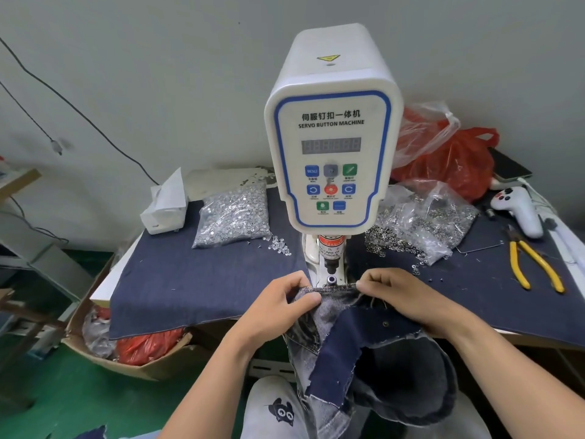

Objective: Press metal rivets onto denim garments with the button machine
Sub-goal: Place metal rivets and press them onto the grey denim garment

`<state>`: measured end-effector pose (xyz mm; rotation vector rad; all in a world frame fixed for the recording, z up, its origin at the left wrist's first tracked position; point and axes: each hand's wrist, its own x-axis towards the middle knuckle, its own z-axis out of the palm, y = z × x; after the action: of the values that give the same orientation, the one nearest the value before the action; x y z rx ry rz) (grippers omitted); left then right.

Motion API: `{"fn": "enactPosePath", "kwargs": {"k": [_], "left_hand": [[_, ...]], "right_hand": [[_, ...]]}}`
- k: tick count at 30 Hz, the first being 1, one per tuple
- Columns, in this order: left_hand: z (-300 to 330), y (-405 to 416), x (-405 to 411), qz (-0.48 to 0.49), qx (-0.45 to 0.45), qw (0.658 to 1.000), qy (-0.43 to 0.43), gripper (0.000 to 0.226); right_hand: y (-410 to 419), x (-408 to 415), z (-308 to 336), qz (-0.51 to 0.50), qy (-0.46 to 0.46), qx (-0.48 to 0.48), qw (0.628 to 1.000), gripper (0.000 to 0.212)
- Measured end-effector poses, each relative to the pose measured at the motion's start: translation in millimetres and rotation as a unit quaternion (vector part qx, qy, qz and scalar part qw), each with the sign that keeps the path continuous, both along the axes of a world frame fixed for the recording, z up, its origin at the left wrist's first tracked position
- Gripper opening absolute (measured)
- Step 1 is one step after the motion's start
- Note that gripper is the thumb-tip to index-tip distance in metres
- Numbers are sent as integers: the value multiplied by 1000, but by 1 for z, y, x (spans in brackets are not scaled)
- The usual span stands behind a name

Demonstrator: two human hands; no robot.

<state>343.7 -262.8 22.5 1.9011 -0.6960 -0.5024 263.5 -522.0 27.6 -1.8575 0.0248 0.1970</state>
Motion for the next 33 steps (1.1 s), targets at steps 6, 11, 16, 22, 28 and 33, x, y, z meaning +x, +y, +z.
{"fn": "enactPosePath", "kwargs": {"k": [6,11,16,22,28,33], "left_hand": [[0,-13,8,21,-2,999,28,27],[-8,-14,12,40,-18,998,54,30],[-9,-12,11,33,-17,997,63,27],[-9,-10,10,42,-19,996,74,27],[-12,-8,12,40,-16,997,58,29],[-14,-6,11,43,-22,998,50,28]], "right_hand": [[-5,13,-12,-52,2,-25,998,39],[-5,17,-18,-60,-1,-12,998,39],[-3,18,-18,-66,6,11,998,40],[-2,18,-18,-68,16,6,998,36],[-2,18,-18,-74,19,-6,997,33],[-2,20,-19,-78,15,-27,996,35]]}}
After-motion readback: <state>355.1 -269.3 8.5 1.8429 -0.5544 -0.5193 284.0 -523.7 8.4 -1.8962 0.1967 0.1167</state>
